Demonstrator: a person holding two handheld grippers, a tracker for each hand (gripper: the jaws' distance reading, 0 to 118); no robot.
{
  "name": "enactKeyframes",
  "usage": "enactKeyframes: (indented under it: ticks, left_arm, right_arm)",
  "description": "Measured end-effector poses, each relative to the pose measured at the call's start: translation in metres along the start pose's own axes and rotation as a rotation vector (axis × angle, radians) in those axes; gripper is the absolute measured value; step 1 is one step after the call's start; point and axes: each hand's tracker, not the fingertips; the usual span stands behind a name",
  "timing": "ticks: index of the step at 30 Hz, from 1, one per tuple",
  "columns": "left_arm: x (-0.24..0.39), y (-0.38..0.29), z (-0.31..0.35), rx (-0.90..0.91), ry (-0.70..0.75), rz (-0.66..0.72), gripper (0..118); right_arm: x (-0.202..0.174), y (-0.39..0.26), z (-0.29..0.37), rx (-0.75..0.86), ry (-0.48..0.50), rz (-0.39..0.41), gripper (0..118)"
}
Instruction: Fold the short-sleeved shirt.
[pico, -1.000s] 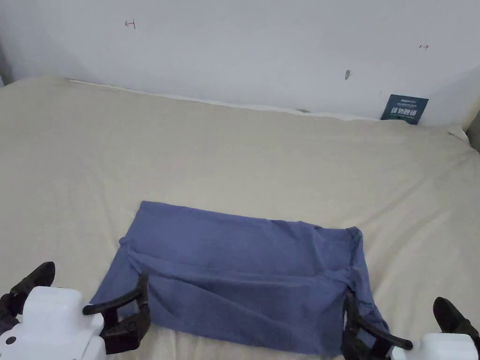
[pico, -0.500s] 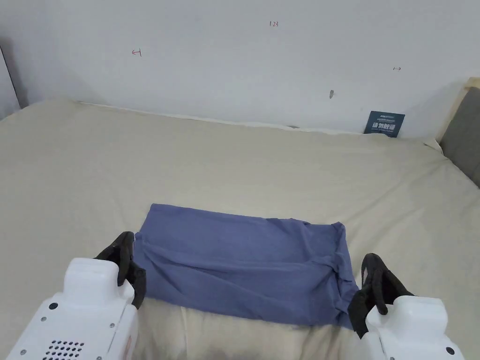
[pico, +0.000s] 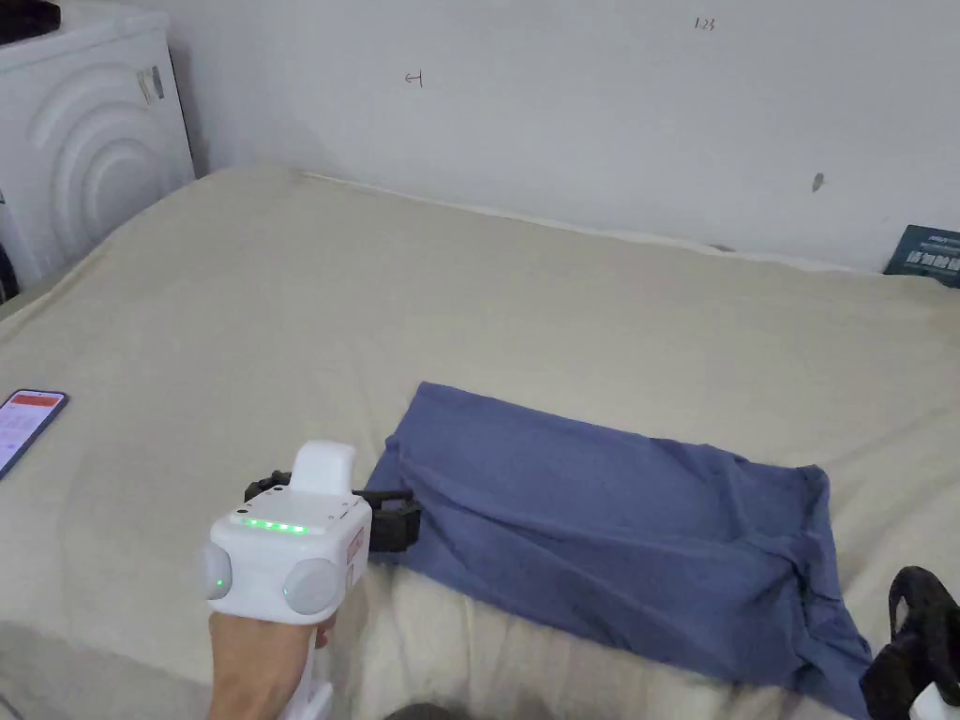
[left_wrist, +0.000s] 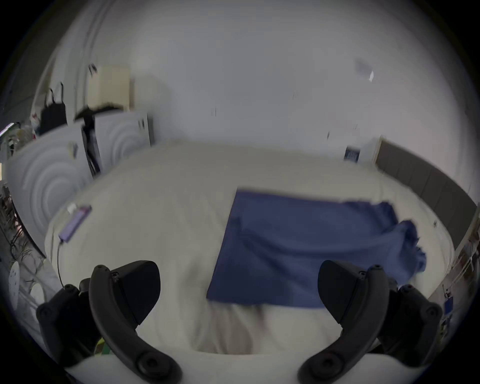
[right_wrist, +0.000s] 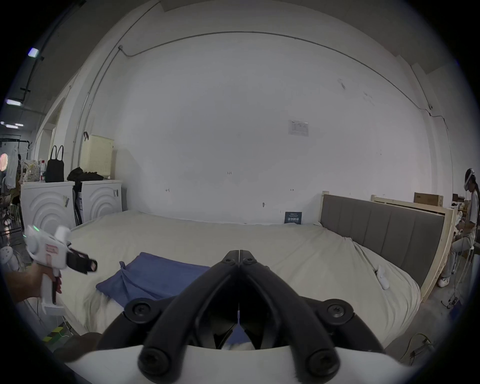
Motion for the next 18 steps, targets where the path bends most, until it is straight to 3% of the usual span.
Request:
enactKeyframes:
  ticks: [2, 8, 10, 11, 12, 13, 14, 15, 16, 17, 18]
  left_arm:
    - [-0.008, -0.008, -0.038, -0.124, 0.055, 0.007, 118]
    - [-0.016, -0.032, -0.097, -0.218, 0.057, -0.043, 115]
    - [-0.015, -0.037, -0.106, -0.325, 0.019, -0.01, 99]
    - [-0.013, -0.039, -0.093, -0.255, 0.051, -0.022, 92]
    - [-0.011, -0.036, -0.09, -0.258, 0.044, -0.033, 73]
    - [-0.009, -0.032, -0.084, -0.242, 0.039, -0.043, 33]
    - [-0.011, -0.027, -0.073, -0.167, 0.068, -0.092, 7]
    - [-0.012, -0.028, -0.067, -0.165, -0.04, -0.054, 7]
    - [-0.009, -0.027, -0.062, -0.148, -0.028, -0.028, 7]
    - [-0.007, -0.025, -0.056, -0.12, 0.038, -0.049, 7]
    - [-0.006, -0.027, -0.05, -0.179, -0.006, -0.004, 7]
  right_arm:
    - [0.004, -0.004, -0.003, -0.016, 0.003, -0.003, 0]
    - [0.01, -0.018, -0.016, -0.08, -0.026, 0.049, 1]
    - [0.011, -0.023, -0.023, -0.119, -0.036, 0.072, 0]
    - [0.012, -0.028, -0.025, -0.128, -0.042, 0.083, 1]
    - [0.014, -0.031, -0.028, -0.138, -0.041, 0.08, 1]
    - [0.016, -0.035, -0.031, -0.158, -0.038, 0.073, 1]
    - [0.018, -0.039, -0.034, -0.175, -0.043, 0.073, 1]
    - [0.019, -0.044, -0.037, -0.186, -0.047, 0.078, 1]
    - [0.022, -0.051, -0.041, -0.208, -0.051, 0.084, 2]
    - [0.025, -0.057, -0.046, -0.226, -0.058, 0.086, 14]
    - [0.028, -0.064, -0.049, -0.239, -0.056, 0.088, 40]
